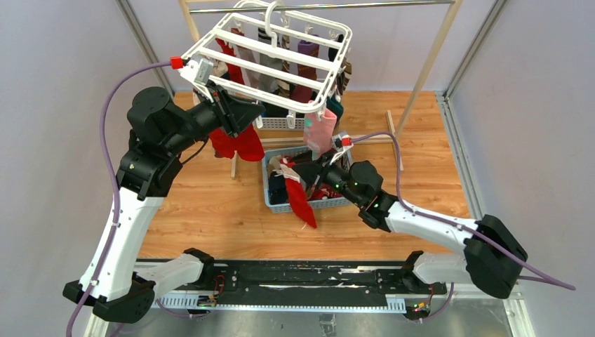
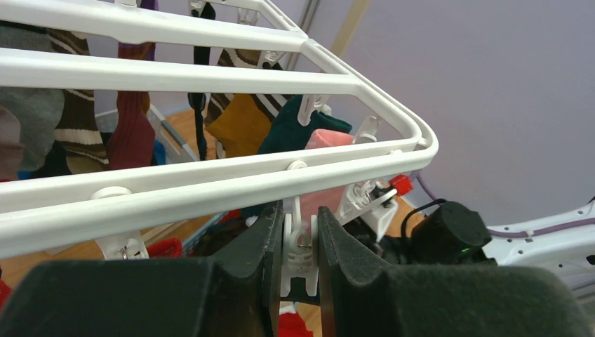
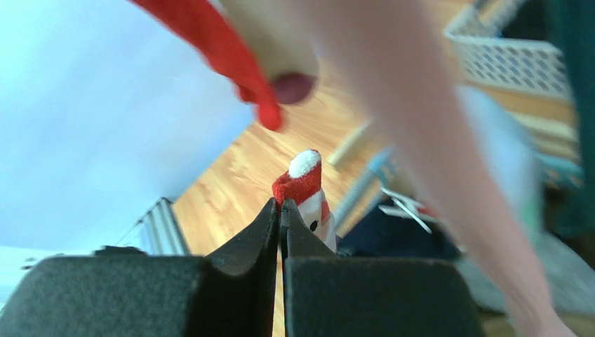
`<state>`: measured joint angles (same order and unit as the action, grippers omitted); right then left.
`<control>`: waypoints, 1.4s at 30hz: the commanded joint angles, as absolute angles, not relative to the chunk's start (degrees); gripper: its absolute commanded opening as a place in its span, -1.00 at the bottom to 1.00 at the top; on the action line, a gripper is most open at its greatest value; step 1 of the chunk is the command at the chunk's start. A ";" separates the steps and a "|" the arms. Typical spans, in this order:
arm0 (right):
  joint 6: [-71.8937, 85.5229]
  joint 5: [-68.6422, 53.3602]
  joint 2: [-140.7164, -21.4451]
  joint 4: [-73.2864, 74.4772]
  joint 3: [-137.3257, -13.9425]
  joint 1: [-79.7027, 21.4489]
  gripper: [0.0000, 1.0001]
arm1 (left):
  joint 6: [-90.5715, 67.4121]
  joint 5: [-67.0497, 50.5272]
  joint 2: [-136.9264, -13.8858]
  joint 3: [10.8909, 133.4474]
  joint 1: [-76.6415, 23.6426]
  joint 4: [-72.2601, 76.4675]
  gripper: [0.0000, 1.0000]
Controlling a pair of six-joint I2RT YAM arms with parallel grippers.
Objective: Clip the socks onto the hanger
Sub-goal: Pick up the sock from the bin, then clamp the sock onto the hanger.
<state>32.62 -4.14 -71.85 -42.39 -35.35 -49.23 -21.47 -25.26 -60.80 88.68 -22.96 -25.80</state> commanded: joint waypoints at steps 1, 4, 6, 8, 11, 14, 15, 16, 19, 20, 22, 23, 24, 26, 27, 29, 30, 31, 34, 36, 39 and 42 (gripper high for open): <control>22.91 -9.38 -66.04 -40.41 -42.62 -53.75 -1.00 | -22.30 -27.42 -60.14 88.39 -23.02 -27.11 -0.88; 17.47 -5.47 -63.81 -37.66 -45.91 -56.78 -1.00 | -23.95 -27.36 -60.14 87.84 -22.96 -26.79 -0.89; 15.18 -3.93 -63.19 -37.64 -47.43 -57.71 -1.00 | -25.24 -27.32 -60.43 87.63 -22.97 -26.95 -0.90; 13.66 -4.31 -63.17 -37.63 -49.10 -58.00 -1.00 | -25.73 -27.81 -60.79 87.65 -22.99 -27.16 -0.91; 12.72 -5.74 -63.89 -37.40 -52.00 -57.99 -1.00 | -26.68 -28.72 -60.73 87.59 -22.98 -26.40 -0.91; 12.63 -6.76 -64.77 -38.17 -54.16 -58.02 -1.00 | -27.42 -29.22 -60.59 87.50 -23.02 -25.93 -0.91; 12.61 -6.62 -65.04 -38.83 -54.51 -58.01 -1.00 | -27.54 -29.31 -60.58 87.49 -23.02 -25.78 -0.91; 12.53 -6.53 -65.37 -39.33 -54.87 -58.01 -1.00 | -27.73 -29.49 -60.55 87.46 -23.03 -25.79 -0.91; 12.46 -6.22 -66.92 -41.14 -55.66 -58.01 -1.00 | -28.40 -30.33 -60.21 87.26 -22.96 -25.31 -0.91; 12.69 -6.37 -67.40 -42.01 -55.78 -58.01 -1.00 | -28.50 -30.51 -60.11 87.08 -22.96 -25.11 -0.91; 13.04 -7.04 -68.38 -43.32 -56.29 -58.01 -1.00 | -28.56 -30.85 -59.90 86.88 -22.99 -24.76 -0.91; 13.13 -7.35 -68.76 -43.86 -56.65 -58.01 -1.00 | -28.31 -30.96 -59.87 86.83 -23.00 -24.75 -0.91; 13.33 -7.76 -69.22 -44.15 -56.94 -58.01 -1.00 | -28.24 -31.13 -59.84 86.79 -22.97 -24.78 -0.91; 13.34 -8.22 -69.82 -44.42 -57.65 -58.01 -1.00 | -28.00 -31.41 -59.91 86.83 -22.96 -24.79 -0.91; 13.31 -8.21 -70.05 -44.72 -57.86 -57.96 -1.00 | -27.83 -31.65 -59.94 86.85 -23.00 -24.83 -0.91; 13.49 -8.18 -70.28 -45.55 -58.12 -57.92 -1.00 | -27.73 -32.14 -59.89 86.92 -23.01 -24.88 -0.91; 13.63 -8.22 -70.43 -45.72 -58.30 -57.85 -1.00 | -27.64 -32.49 -59.94 86.99 -22.97 -24.94 -0.91; 13.68 -8.18 -70.56 -46.08 -58.42 -57.83 -1.00 | -27.45 -33.16 -59.90 87.00 -22.99 -24.91 -0.90; 14.84 -8.21 -70.87 -47.67 -58.32 -57.24 -1.00 | -27.04 -33.93 -59.93 87.21 -22.94 -25.08 -0.90; 16.04 -8.56 -71.08 -48.90 -58.16 -56.60 -1.00 | -26.90 -33.75 -59.80 87.30 -22.96 -25.28 -0.90; 16.90 -8.74 -71.51 -49.61 -58.42 -55.90 -1.00 | -27.09 -34.12 -59.98 87.48 -22.98 -25.20 -0.91; 17.57 -8.82 -72.01 -50.05 -58.74 -55.51 -1.00 | -27.24 -34.87 -60.09 87.70 -23.01 -25.36 -0.91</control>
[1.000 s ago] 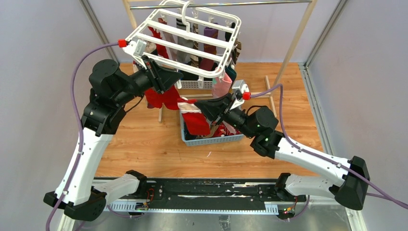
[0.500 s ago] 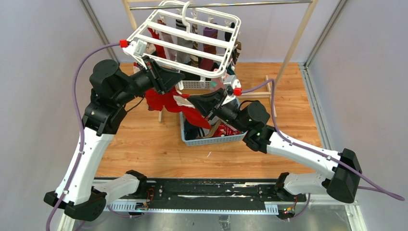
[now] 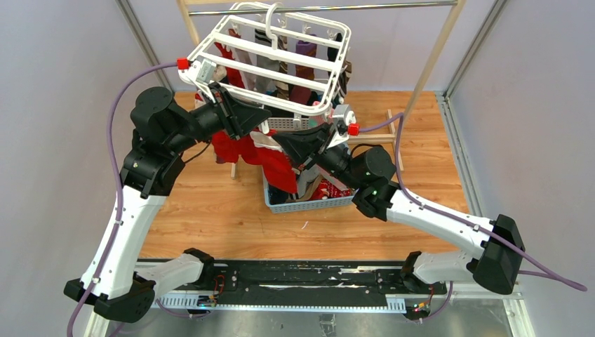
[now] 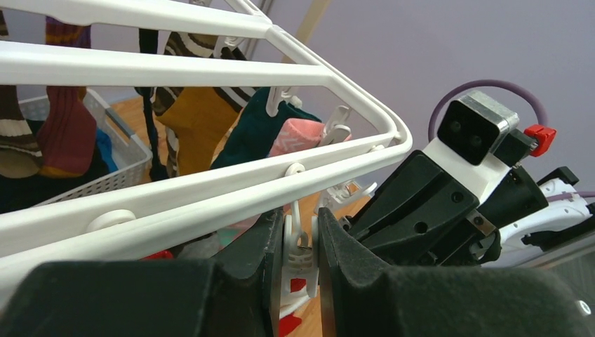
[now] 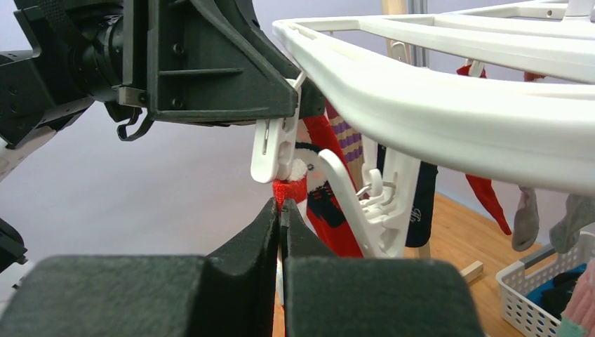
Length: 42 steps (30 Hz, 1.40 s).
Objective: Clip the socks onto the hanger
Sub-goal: Clamp the sock onto the hanger.
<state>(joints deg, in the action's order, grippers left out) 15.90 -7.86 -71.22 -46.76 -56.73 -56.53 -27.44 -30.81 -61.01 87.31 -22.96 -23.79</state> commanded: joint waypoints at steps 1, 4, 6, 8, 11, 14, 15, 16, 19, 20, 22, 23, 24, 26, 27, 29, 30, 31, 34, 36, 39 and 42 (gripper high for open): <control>17.61 -8.91 -72.13 -50.16 -58.79 -55.46 -1.00 | -27.22 -35.09 -60.13 87.78 -22.96 -25.36 -0.91; 18.03 -8.80 -72.32 -50.38 -58.60 -55.22 -1.00 | -27.09 -35.58 -60.16 87.91 -22.94 -25.61 -0.91; 18.65 -8.78 -72.22 -51.06 -58.30 -54.90 -1.00 | -26.88 -35.92 -60.13 88.04 -22.98 -25.77 -0.91; 19.34 -8.98 -72.16 -51.82 -57.97 -54.57 -1.00 | -26.67 -36.16 -60.23 88.20 -22.95 -25.97 -0.91; 20.57 -9.52 -71.91 -52.93 -57.59 -54.08 -1.00 | -26.18 -36.30 -60.25 88.17 -22.98 -26.29 -0.91; 21.51 -10.64 -71.87 -53.54 -57.62 -53.63 -1.00 | -25.86 -36.24 -60.22 88.16 -22.94 -26.48 -0.92; 21.65 -10.86 -71.87 -53.44 -57.74 -53.54 -1.00 | -25.89 -36.25 -60.31 88.28 -22.96 -26.54 -0.92; 21.78 -11.12 -71.89 -53.49 -57.81 -53.53 -1.00 | -25.95 -36.29 -60.35 88.33 -22.96 -26.51 -0.91; 22.07 -12.28 -71.89 -53.27 -57.88 -53.36 -1.00 | -26.01 -36.04 -60.55 88.49 -23.01 -26.37 -0.92; 22.17 -12.52 -71.82 -52.99 -57.74 -53.36 -1.00 | -26.08 -36.05 -60.59 88.61 -22.96 -26.35 -0.92; 22.15 -12.84 -71.51 -52.53 -57.16 -53.28 -1.00 | -26.18 -36.20 -60.66 88.68 -22.94 -26.36 -0.92; 22.11 -13.06 -71.40 -52.20 -56.87 -53.26 -1.00 | -26.21 -36.21 -60.70 88.76 -22.98 -26.37 -0.92; 22.00 -13.58 -71.29 -51.87 -56.49 -53.26 -1.00 | -26.26 -36.23 -60.78 88.77 -22.96 -26.37 -0.92; 22.14 -15.22 -71.21 -51.03 -55.97 -53.22 -1.00 | -26.28 -36.26 -60.84 88.98 -22.94 -26.36 -0.92; 22.38 -15.98 -71.13 -51.09 -55.58 -53.26 -1.00 | -26.21 -36.29 -60.88 89.03 -22.94 -26.33 -0.92; 22.58 -17.08 -71.02 -51.41 -55.06 -53.26 -1.00 | -26.31 -36.38 -60.94 89.04 -22.94 -26.30 -0.91; 22.64 -18.24 -70.99 -51.56 -55.07 -53.22 -1.00 | -26.35 -36.47 -60.99 89.03 -22.98 -26.22 -0.92; 22.60 -19.15 -71.01 -51.54 -55.29 -53.26 -1.00 | -26.36 -36.57 -61.12 89.03 -22.94 -26.26 -0.92; 22.59 -22.31 -71.28 -50.65 -56.41 -53.26 -1.00 | -26.54 -36.96 -61.33 89.21 -22.96 -26.06 -0.92; 22.88 -22.83 -71.28 -50.71 -56.70 -53.18 -1.00 | -26.62 -37.29 -61.40 89.25 -22.95 -25.88 -0.92; 23.94 -22.56 -71.51 -51.85 -56.67 -52.42 -1.00 | -26.56 -37.74 -61.54 89.21 -23.00 -26.00 -0.92; 26.05 -22.18 -71.94 -54.43 -56.22 -51.34 -1.00 | -26.61 -38.60 -61.66 89.29 -22.94 -26.01 -0.92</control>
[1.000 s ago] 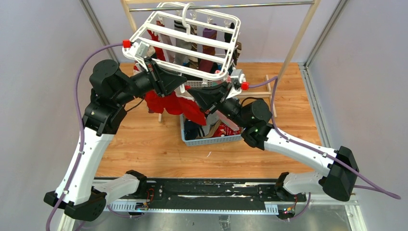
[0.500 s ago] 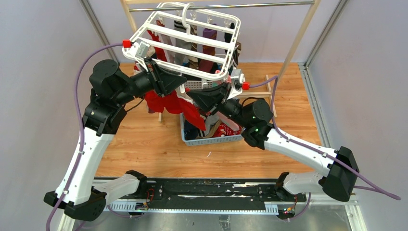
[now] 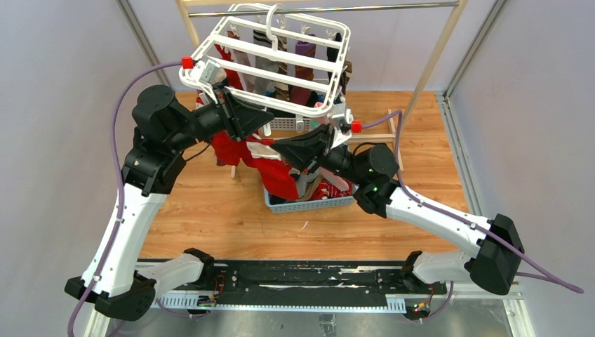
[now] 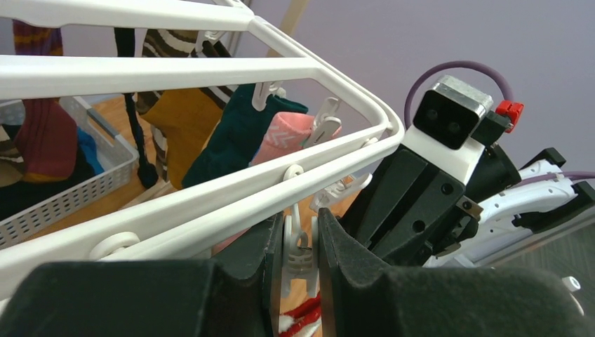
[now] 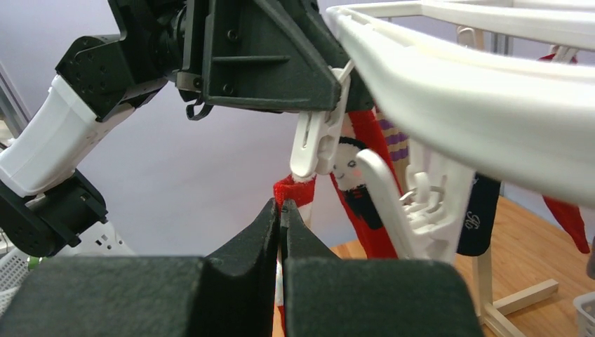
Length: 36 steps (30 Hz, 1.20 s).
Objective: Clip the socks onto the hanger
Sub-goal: Clamp the sock onto the hanger.
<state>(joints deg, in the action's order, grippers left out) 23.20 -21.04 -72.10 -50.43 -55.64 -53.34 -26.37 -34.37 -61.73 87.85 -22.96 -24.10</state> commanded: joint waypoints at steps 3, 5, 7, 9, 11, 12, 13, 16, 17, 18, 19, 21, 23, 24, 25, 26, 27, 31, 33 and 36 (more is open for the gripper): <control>28.27 -22.30 -72.67 -56.84 -56.02 -50.21 -1.00 | -26.86 -39.67 -61.65 89.46 -22.95 -25.97 -0.92; 29.53 -22.69 -73.30 -58.24 -56.15 -49.64 -1.00 | -27.07 -40.68 -61.81 89.68 -22.94 -25.89 -0.92; 30.54 -23.05 -73.77 -59.47 -56.18 -49.29 -1.00 | -27.38 -41.57 -61.96 89.78 -22.94 -25.68 -0.92; 31.12 -23.32 -74.07 -60.03 -56.31 -49.07 -1.00 | -27.48 -42.07 -61.97 89.91 -22.95 -25.66 -0.92; 31.36 -23.68 -74.25 -60.36 -56.41 -48.98 -1.00 | -27.33 -42.12 -61.98 89.79 -22.94 -25.66 -0.92; 31.59 -23.65 -74.31 -60.41 -56.36 -48.96 -1.00 | -27.27 -42.21 -61.95 89.81 -22.94 -25.61 -0.92; 31.77 -23.69 -74.39 -60.73 -56.32 -48.89 -1.00 | -27.25 -42.33 -61.93 89.75 -22.94 -25.66 -0.92; 32.28 -23.88 -74.60 -60.91 -56.31 -48.71 -1.00 | -27.40 -42.79 -61.87 89.74 -22.94 -25.57 -0.92; 32.32 -23.90 -74.66 -60.91 -56.19 -48.69 -1.00 | -27.53 -42.77 -61.80 89.75 -22.94 -25.50 -0.92; 32.41 -23.97 -74.75 -60.91 -56.17 -48.69 -1.00 | -27.55 -42.80 -61.74 89.74 -22.94 -25.37 -0.92; 32.42 -23.99 -74.83 -60.86 -56.11 -48.69 -1.00 | -27.64 -42.74 -61.66 89.75 -22.94 -25.28 -0.92; 32.51 -24.12 -74.95 -60.89 -55.78 -48.69 -1.00 | -27.99 -42.60 -61.61 89.62 -22.94 -24.72 -0.92; 32.70 -24.47 -75.05 -60.95 -55.64 -48.69 -1.00 | -28.48 -42.45 -61.53 89.56 -22.94 -24.13 -0.92; 32.84 -24.51 -75.06 -61.11 -55.44 -48.69 -1.00 | -28.69 -42.30 -61.49 89.56 -22.94 -23.80 -0.92; 32.88 -24.52 -75.10 -61.35 -55.23 -48.69 -1.00 | -28.94 -42.22 -61.52 89.57 -22.94 -23.49 -0.92; 32.98 -24.44 -75.06 -61.59 -55.09 -48.69 -1.00 | -29.13 -42.31 -61.49 89.56 -22.94 -23.44 -0.92; 33.03 -24.31 -75.07 -61.80 -54.96 -48.69 -1.00 | -29.16 -42.35 -61.52 89.57 -22.94 -23.34 -0.92; 33.35 -23.20 -74.68 -63.20 -54.35 -48.69 -1.00 | -28.09 -42.71 -61.20 89.32 -22.94 -23.98 -0.92; 33.76 -23.12 -74.55 -63.97 -54.31 -48.69 -1.00 | -27.22 -42.48 -60.88 89.00 -22.94 -24.29 -0.92; 34.63 -23.14 -74.24 -65.13 -54.09 -48.60 -1.00 | -26.14 -42.20 -60.35 88.87 -22.94 -24.76 -0.92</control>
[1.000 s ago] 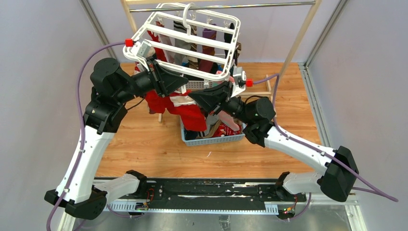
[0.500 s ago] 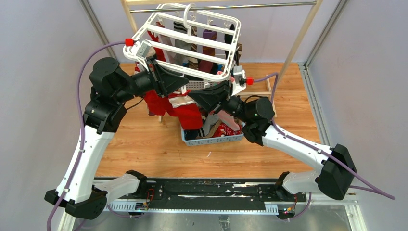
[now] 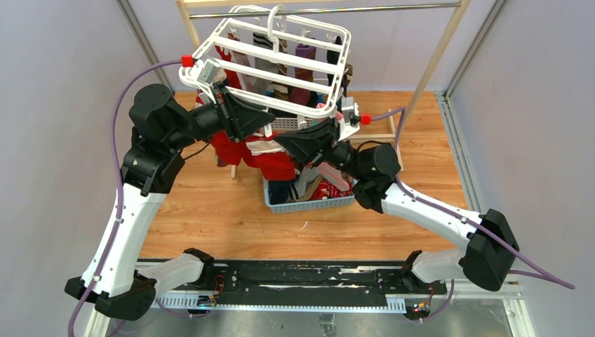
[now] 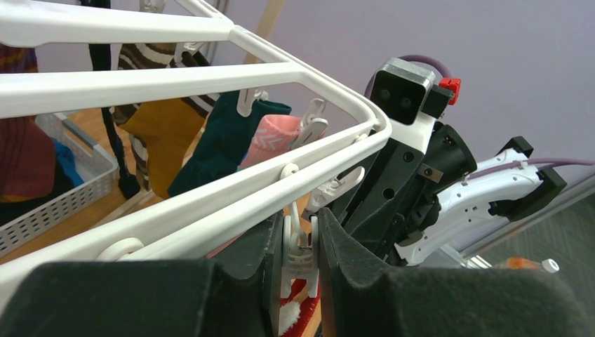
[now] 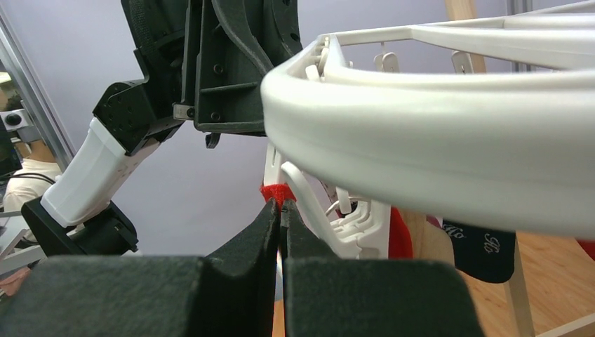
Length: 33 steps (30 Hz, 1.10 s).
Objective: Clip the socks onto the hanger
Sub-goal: Clamp the sock onto the hanger.
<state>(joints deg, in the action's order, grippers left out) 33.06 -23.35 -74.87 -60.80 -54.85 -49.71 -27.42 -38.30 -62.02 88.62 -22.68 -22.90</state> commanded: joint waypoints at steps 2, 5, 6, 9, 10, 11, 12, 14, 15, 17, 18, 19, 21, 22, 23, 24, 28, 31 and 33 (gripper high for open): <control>35.16 -22.99 -74.02 -65.82 -53.82 -48.45 -1.00 | -25.86 -42.13 -60.34 88.88 -22.94 -24.92 -0.92; 35.98 -22.82 -74.00 -67.10 -53.68 -48.34 -1.00 | -25.44 -41.93 -60.36 88.72 -22.94 -25.06 -0.93; 36.03 -22.73 -74.05 -67.37 -53.72 -48.34 -1.00 | -25.42 -41.92 -60.37 88.63 -22.94 -25.07 -0.93; 36.31 -22.46 -74.30 -68.10 -54.17 -48.25 -1.00 | -25.17 -41.75 -60.50 88.38 -22.94 -25.06 -0.92; 36.30 -22.45 -74.46 -68.11 -54.44 -48.23 -1.00 | -25.07 -41.55 -60.55 88.36 -22.94 -25.15 -0.93; 36.35 -22.30 -74.57 -68.22 -54.61 -48.25 -1.00 | -24.94 -41.43 -60.51 88.30 -22.94 -25.23 -0.92; 36.56 -22.24 -74.73 -68.55 -54.77 -48.25 -1.00 | -24.88 -41.36 -60.50 88.24 -22.94 -25.25 -0.92; 36.70 -22.07 -75.17 -68.94 -55.12 -48.25 -1.00 | -24.68 -41.21 -60.54 88.08 -22.94 -25.31 -0.92; 36.73 -22.06 -75.35 -69.05 -55.30 -48.25 -1.00 | -24.55 -41.07 -60.54 88.05 -22.94 -25.30 -0.92; 36.74 -21.78 -75.43 -69.33 -55.30 -48.25 -1.00 | -24.43 -40.98 -60.57 87.88 -22.94 -25.40 -0.92; 36.67 -21.53 -75.35 -69.41 -55.24 -48.25 -1.00 | -24.25 -40.94 -60.57 87.81 -22.94 -25.45 -0.92; 36.60 -21.35 -75.14 -69.43 -55.00 -48.25 -1.00 | -23.99 -40.88 -60.54 87.80 -22.94 -25.56 -0.92; 35.94 -20.55 -74.35 -68.97 -54.35 -48.25 -1.00 | -23.38 -40.64 -60.47 87.87 -22.94 -25.89 -0.92; 35.69 -20.11 -74.05 -68.55 -54.07 -48.23 -1.00 | -23.19 -40.53 -60.44 87.93 -22.94 -26.03 -0.92; 35.42 -20.22 -74.08 -68.48 -54.12 -48.25 -1.00 | -23.04 -40.52 -60.41 87.86 -22.94 -26.09 -0.92; 35.30 -20.12 -74.02 -68.36 -54.03 -48.25 -1.00 | -23.03 -40.52 -60.46 87.81 -22.94 -26.10 -0.92; 34.76 -18.28 -73.51 -68.25 -53.26 -48.21 -1.00 | -22.99 -40.39 -60.44 87.87 -22.94 -26.00 -0.92; 33.90 -17.19 -72.77 -67.67 -52.82 -48.23 -1.00 | -22.33 -39.90 -60.27 87.80 -22.94 -26.47 -0.87; 33.92 -17.29 -72.64 -67.34 -52.94 -48.25 -1.00 | -22.13 -39.54 -60.17 87.78 -22.94 -26.70 -0.71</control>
